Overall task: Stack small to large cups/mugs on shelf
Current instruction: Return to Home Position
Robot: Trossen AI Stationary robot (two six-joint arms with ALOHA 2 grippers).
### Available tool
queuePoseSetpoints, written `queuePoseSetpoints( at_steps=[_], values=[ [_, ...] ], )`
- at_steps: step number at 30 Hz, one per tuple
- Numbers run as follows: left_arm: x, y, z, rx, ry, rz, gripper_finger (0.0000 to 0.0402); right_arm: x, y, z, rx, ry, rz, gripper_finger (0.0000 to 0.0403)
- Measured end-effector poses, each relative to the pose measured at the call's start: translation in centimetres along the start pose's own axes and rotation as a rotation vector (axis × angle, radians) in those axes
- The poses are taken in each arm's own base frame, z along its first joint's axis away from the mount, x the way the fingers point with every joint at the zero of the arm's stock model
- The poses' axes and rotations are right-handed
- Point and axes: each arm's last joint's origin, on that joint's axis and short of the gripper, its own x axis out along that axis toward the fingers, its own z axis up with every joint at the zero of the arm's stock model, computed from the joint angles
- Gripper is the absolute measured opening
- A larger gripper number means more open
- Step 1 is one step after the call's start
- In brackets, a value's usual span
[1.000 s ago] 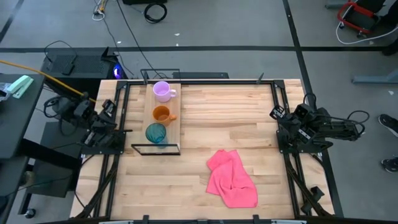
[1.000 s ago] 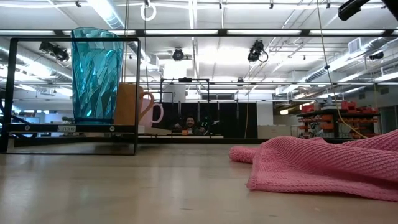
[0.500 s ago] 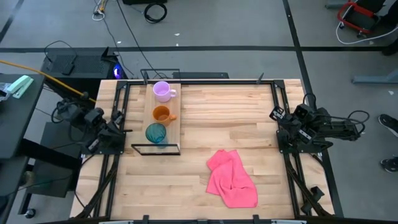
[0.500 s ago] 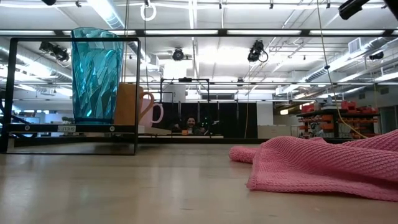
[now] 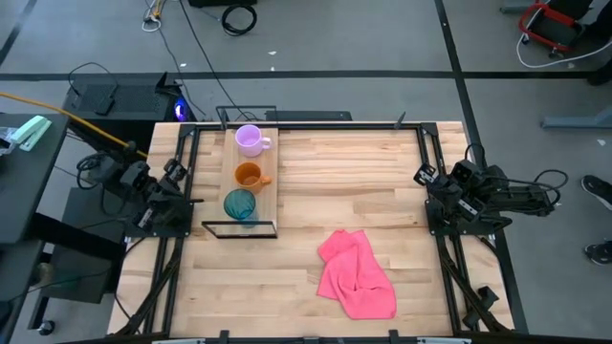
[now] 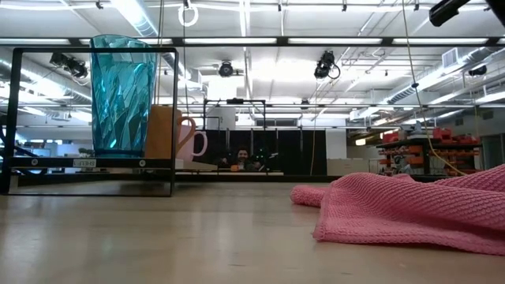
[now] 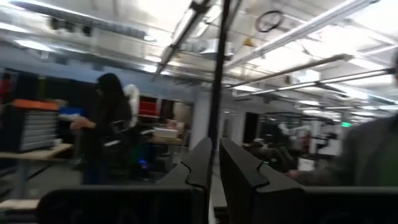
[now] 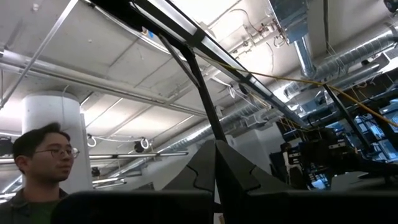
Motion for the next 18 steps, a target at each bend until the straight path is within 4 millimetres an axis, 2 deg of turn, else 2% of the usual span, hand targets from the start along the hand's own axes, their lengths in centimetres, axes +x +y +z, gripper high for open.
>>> queuePoseSetpoints(
  at_steps=[7, 13, 18],
  values=[
    [0.0, 0.3, 0.5, -0.116, -0.047, 0.098, 0.003, 0.0, 0.0, 0.0, -0.004, 0.001, 0.0, 0.0016],
    [0.1, -0.8, 0.5, -0.165, -0.036, -0.245, 0.0036, 0.0, 0.0, 0.0, -0.011, 0.011, 0.016, 0.0016],
    [1.0, -1.2, 0.1, -0.28, 0.009, -0.278, 0.004, 0.0, 0.1, -0.1, 0.019, 0.025, 0.035, 0.0016]
  ],
)
